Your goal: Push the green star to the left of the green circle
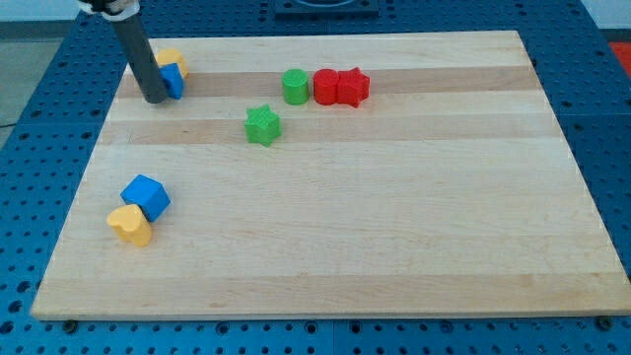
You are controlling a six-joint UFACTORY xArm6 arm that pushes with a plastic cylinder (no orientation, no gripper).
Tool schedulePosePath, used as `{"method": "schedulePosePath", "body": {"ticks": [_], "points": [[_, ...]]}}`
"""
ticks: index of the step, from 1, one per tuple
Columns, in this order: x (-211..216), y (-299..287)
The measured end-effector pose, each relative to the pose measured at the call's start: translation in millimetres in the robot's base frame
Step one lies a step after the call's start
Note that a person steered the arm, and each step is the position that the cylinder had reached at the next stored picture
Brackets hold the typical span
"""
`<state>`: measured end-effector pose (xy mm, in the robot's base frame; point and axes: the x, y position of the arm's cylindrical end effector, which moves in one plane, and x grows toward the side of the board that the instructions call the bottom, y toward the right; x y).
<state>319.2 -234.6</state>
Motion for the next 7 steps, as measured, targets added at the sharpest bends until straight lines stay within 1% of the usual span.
{"method": "schedulePosePath", "body": {"ticks": [1,2,3,4,5,6,7], "points": [[0.0,-13.6],[-10.6,-33.8],[-18.7,-36.2],[42.3,-36.7],[110.3,27.9],[146.1,115.4],[135.9,161.2]]}}
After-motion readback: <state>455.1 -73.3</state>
